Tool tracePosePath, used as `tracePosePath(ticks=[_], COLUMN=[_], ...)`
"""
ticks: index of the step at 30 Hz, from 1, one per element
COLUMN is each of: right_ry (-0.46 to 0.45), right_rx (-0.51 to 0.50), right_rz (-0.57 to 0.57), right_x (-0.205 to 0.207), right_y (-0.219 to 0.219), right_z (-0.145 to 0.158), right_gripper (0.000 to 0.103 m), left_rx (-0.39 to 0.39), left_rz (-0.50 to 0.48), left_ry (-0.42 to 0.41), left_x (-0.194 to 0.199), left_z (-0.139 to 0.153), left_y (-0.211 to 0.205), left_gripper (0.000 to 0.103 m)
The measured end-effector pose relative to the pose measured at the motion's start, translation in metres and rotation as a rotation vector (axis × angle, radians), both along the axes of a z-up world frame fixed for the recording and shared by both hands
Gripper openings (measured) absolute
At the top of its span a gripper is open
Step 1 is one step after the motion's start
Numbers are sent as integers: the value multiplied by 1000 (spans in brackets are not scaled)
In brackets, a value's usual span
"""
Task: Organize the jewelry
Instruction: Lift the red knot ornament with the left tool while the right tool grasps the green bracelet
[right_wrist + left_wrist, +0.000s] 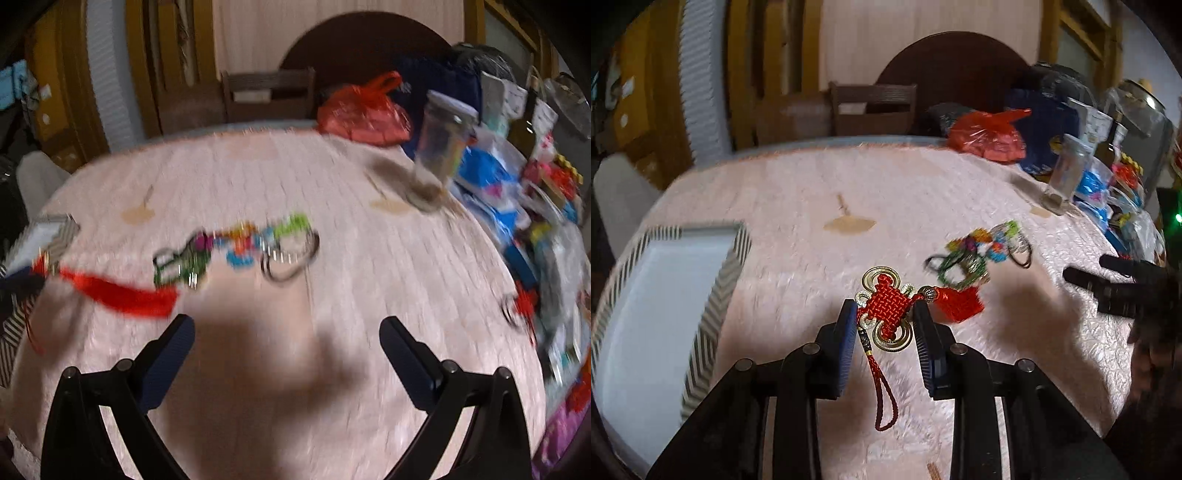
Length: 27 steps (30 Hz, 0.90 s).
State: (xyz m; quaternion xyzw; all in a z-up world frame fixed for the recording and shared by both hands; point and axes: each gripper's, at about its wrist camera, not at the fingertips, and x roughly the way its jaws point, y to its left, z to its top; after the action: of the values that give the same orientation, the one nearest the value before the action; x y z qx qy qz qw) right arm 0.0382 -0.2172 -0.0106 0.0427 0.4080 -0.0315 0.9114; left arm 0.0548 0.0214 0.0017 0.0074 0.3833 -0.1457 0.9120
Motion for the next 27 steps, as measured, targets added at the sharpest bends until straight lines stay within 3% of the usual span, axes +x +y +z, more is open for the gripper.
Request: tracePosePath(ticks=[2,5,8,10,13,15,18,22,27], right_ry=[14,25,38,28,29,59,82,72,64], right_rx=[31,96,122,169,179,177,197,242,274], right_rz=[25,89,97,89,99,137,193,285,299], right_x=[15,29,38,44,52,59,61,66,81], right_y=[-11,-17,-23,-29,-32,-27,-17,5,24], right_z=[-6,-15,-22,-23,-26,-32,-39,-41,-51], right_gripper=[101,81,73,62,47,30,20,19,19], left_rx=[10,15,22,28,12,7,2,-12,0], left_rz=[27,49,67,80,93,96,97,103,115], left_ry=[11,45,69,76,93,97,89,95,84], left_x=[-3,-5,-4,-3,-1,-1,-3,-6,-9], left_z=[-12,-30,-44,-52,-60,-65,-65,-64,-65], left_y=[5,11,14,14,14,14,13,16,22], left_gripper=[34,34,34,34,34,34,34,34,34])
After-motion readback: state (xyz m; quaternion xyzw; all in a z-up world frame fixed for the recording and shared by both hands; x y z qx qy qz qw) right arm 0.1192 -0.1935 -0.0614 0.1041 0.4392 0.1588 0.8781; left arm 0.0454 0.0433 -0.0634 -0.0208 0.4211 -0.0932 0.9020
